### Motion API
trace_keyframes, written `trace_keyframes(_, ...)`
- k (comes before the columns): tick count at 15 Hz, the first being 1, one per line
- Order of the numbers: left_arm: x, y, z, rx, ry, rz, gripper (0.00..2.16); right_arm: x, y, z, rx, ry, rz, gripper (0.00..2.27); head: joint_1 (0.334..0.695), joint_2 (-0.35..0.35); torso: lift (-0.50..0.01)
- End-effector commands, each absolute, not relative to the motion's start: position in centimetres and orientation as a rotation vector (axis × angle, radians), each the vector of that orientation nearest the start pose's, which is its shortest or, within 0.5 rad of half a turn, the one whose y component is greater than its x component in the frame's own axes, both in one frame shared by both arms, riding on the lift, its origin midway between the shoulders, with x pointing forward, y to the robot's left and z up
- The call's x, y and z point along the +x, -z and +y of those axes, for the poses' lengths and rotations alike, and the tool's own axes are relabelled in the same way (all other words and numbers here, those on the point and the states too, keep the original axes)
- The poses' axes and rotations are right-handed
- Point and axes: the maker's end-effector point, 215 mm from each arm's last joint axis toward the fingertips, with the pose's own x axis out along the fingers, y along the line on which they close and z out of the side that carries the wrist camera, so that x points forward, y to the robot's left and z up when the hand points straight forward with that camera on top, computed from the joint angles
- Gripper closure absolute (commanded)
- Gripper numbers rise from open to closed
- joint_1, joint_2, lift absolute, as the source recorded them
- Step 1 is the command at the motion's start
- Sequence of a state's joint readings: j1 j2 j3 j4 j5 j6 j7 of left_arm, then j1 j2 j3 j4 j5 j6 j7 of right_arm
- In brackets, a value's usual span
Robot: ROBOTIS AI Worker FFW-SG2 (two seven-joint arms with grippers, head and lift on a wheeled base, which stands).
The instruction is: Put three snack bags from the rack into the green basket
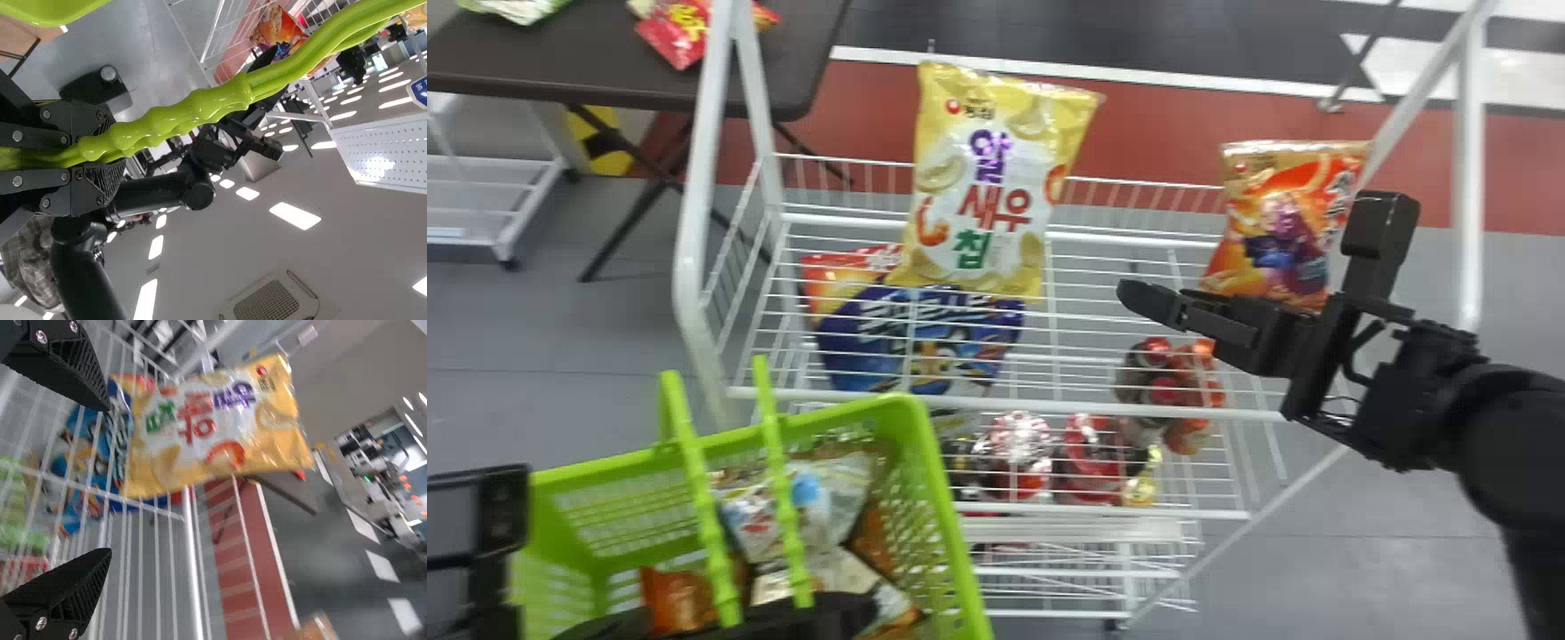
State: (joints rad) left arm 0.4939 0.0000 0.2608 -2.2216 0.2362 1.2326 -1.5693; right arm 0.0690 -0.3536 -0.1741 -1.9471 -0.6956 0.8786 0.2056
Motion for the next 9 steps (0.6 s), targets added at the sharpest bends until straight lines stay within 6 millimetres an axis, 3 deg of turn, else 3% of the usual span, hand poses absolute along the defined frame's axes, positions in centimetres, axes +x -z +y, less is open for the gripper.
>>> trace_keyframes(1, 22.6, 33.2, 8.6, -0.965, 1.303, 0.645, 2.15, 54.5, 35.9, -30.7, 0.23, -0.239, 0.422, 0.05, 0.695, -0.232, 0.0)
trace_keyframes(5, 22.7, 33.5, 8.5, -0.974, 1.303, 0.648, 2.15, 57.8, 36.2, -37.1, 0.132, -0.105, 0.359, 0.05, 0.695, -0.339, 0.0)
trace_keyframes(9, 22.7, 33.5, 8.7, -0.977, 1.299, 0.647, 2.15, 61.1, 37.2, -39.5, 0.035, -0.039, 0.371, 0.05, 0.695, -0.35, 0.0)
